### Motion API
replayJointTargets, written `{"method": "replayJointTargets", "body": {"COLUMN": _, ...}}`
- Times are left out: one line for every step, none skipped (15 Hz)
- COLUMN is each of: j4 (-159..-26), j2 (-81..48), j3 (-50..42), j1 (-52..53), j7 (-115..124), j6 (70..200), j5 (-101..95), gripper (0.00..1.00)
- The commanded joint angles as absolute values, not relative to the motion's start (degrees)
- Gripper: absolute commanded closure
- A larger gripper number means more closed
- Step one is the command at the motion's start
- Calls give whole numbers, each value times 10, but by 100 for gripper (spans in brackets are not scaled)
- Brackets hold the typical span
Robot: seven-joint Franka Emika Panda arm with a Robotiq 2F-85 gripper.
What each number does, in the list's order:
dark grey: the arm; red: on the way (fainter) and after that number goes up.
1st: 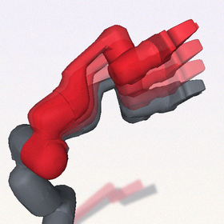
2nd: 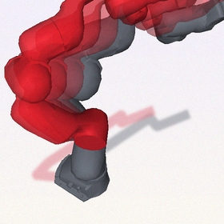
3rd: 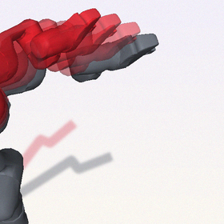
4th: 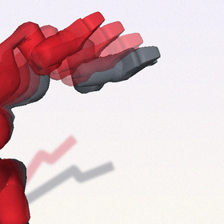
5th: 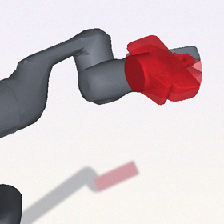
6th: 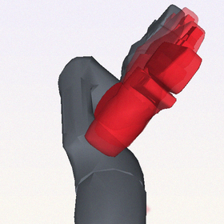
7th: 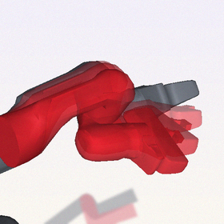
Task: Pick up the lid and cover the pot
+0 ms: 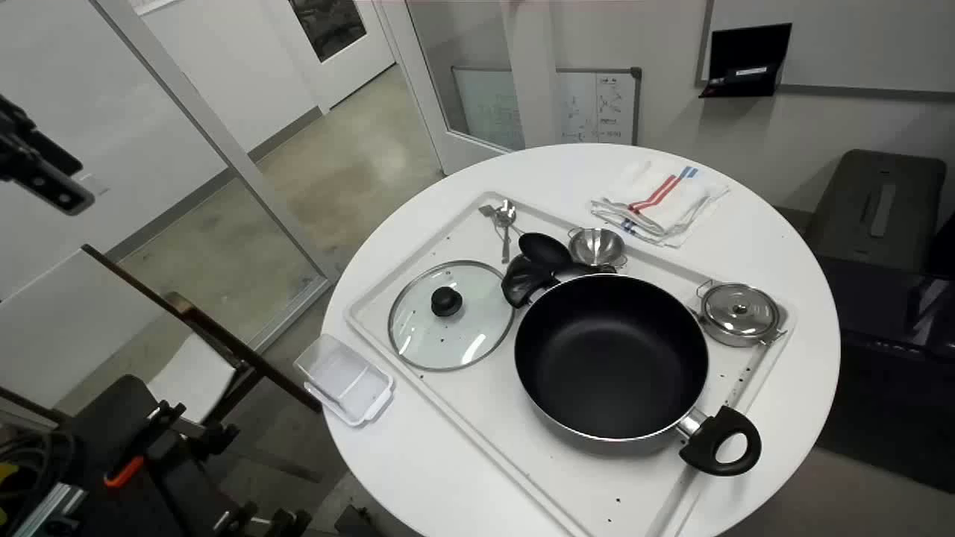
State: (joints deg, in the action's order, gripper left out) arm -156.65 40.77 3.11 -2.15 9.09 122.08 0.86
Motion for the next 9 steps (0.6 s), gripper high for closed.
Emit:
{"method": "replayJointTargets", "body": {"j4": -1565, "j2": 408, "j3": 30, "j1": -21, "j7": 91, "j6": 1219, "j5": 8, "gripper": 0}}
{"method": "replayJointTargets", "body": {"j4": -1565, "j2": 408, "j3": 30, "j1": -21, "j7": 91, "j6": 1219, "j5": 8, "gripper": 0}}
{"method": "replayJointTargets", "body": {"j4": -1565, "j2": 408, "j3": 30, "j1": -21, "j7": 91, "j6": 1219, "j5": 8, "gripper": 0}}
{"method": "replayJointTargets", "body": {"j4": -1565, "j2": 408, "j3": 30, "j1": -21, "j7": 91, "j6": 1219, "j5": 8, "gripper": 0}}
{"method": "replayJointTargets", "body": {"j4": -1565, "j2": 408, "j3": 30, "j1": -21, "j7": 91, "j6": 1219, "j5": 8, "gripper": 0}}
{"method": "replayJointTargets", "body": {"j4": -1565, "j2": 408, "j3": 30, "j1": -21, "j7": 91, "j6": 1219, "j5": 8, "gripper": 0}}
{"method": "replayJointTargets", "body": {"j4": -1561, "j2": 401, "j3": 29, "j1": -19, "j7": 88, "j6": 1217, "j5": 8, "gripper": 0}}
{"method": "replayJointTargets", "body": {"j4": -1555, "j2": 389, "j3": 29, "j1": -20, "j7": 89, "j6": 1220, "j5": 8, "gripper": 0}}
{"method": "replayJointTargets", "body": {"j4": -1550, "j2": 377, "j3": 29, "j1": -19, "j7": 86, "j6": 1219, "j5": 9, "gripper": 0}}
